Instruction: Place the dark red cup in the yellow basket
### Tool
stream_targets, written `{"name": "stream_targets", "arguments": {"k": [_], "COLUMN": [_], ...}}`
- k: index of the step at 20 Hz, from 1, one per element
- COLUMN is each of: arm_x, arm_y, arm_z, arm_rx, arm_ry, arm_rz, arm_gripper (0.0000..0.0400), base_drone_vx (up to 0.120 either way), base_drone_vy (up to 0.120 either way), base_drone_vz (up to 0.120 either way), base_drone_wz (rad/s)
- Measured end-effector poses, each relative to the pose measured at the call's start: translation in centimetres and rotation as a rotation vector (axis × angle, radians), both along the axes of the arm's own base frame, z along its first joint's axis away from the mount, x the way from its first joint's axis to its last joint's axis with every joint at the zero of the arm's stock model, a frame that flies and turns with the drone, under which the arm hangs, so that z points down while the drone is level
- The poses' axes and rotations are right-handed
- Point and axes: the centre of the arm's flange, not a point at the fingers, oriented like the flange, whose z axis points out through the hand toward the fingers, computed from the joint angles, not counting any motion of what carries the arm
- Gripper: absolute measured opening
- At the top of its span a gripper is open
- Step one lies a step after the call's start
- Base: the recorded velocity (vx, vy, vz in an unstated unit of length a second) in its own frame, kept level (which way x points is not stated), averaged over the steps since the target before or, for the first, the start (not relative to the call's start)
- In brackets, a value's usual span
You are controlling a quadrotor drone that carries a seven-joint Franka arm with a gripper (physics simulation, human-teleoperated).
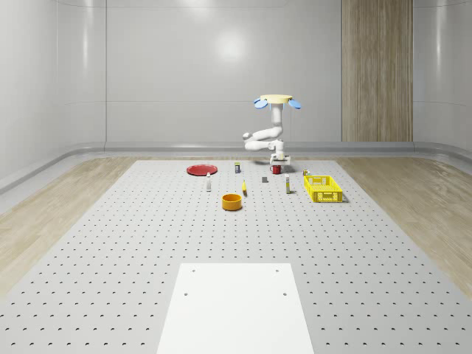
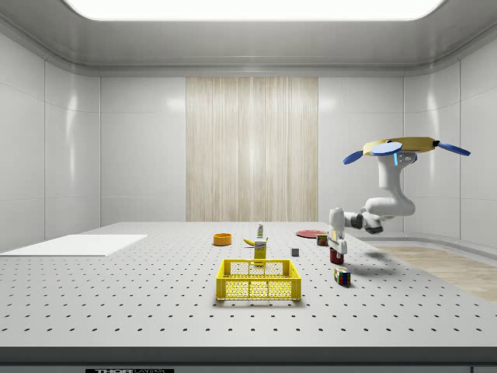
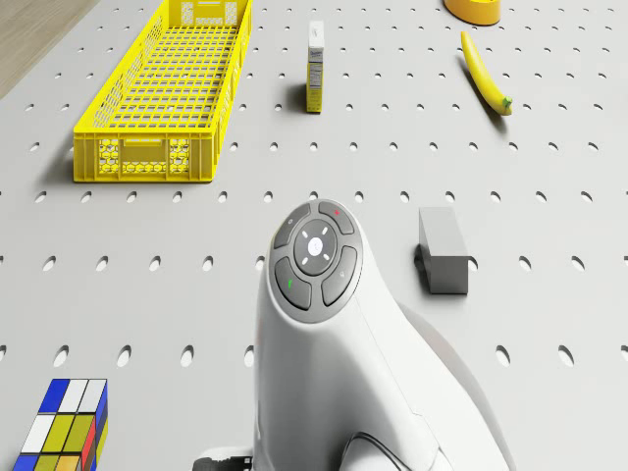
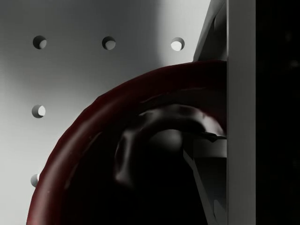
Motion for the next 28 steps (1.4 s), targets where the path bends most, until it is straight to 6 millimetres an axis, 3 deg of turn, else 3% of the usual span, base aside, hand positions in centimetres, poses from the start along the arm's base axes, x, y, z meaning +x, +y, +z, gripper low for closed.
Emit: {"name": "stream_targets", "arguments": {"k": [4,10,28], "arm_x": [0.0,0.0,0.0], "arm_y": [-0.1,-0.1,-0.2], "arm_z": [-1.4,-2.7,-3.1], "arm_rx": [0.000,-0.001,-0.001], "arm_ry": [0.000,0.000,0.000], "arm_rz": [0.005,0.008,0.010], "arm_gripper": [0.0102,0.0100,0.0100], "base_drone_vx": [0.010,0.120,0.120], "base_drone_vy": [0.050,0.120,0.120], "base_drone_vz": [0.090,0.120,0.120], "base_drone_wz": [0.000,0.000,0.000]}}
